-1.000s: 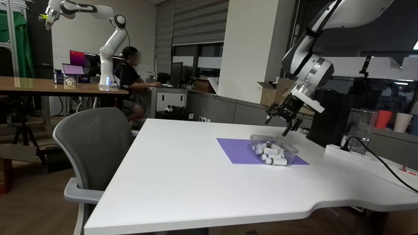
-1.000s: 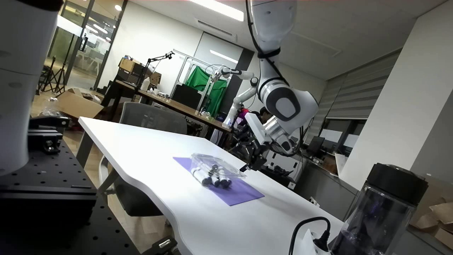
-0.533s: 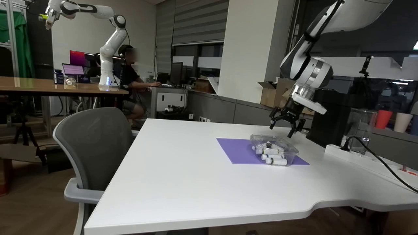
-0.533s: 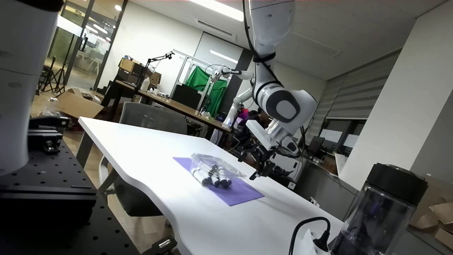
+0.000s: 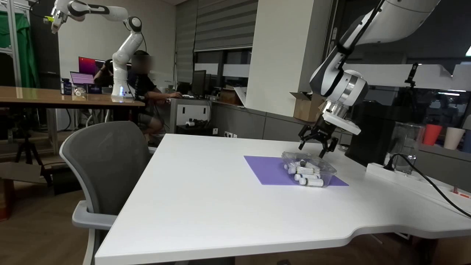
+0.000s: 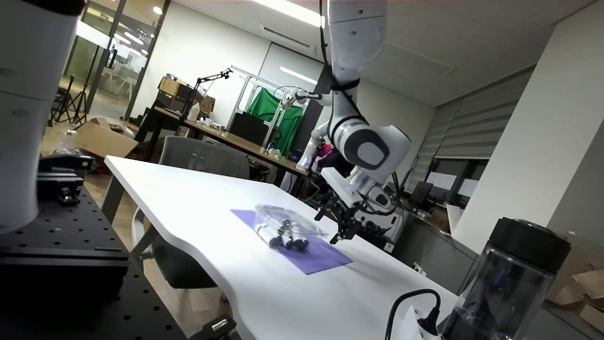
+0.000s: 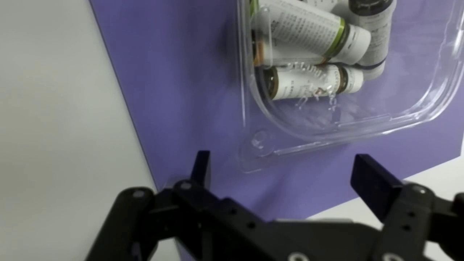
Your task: Open the plastic container on the table
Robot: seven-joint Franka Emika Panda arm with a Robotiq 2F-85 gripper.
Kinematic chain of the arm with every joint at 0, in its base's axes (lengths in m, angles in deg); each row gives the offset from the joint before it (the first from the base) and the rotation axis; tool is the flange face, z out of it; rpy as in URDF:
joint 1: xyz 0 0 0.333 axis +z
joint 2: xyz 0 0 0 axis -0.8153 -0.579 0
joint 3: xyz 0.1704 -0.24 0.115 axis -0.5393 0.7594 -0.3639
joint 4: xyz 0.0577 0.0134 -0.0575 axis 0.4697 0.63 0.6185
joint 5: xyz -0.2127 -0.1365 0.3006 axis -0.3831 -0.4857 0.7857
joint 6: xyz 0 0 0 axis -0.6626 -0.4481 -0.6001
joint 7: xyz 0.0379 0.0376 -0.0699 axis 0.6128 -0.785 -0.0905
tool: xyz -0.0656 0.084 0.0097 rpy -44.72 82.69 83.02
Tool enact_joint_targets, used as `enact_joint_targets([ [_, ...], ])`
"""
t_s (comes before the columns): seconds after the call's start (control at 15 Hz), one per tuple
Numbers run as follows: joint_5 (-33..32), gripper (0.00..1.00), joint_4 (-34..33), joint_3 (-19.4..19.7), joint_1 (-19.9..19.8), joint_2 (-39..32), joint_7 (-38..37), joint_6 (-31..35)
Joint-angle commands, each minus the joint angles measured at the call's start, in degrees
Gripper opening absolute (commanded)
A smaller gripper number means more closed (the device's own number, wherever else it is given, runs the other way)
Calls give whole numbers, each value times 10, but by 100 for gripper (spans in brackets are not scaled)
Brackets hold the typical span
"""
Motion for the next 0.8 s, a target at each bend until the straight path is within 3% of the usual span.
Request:
enact_joint_targets([
  [0.0, -5, 100, -10, -9, -5, 3, -21, -6],
  [0.73, 46, 100, -24, -36, -32, 2, -17, -46],
])
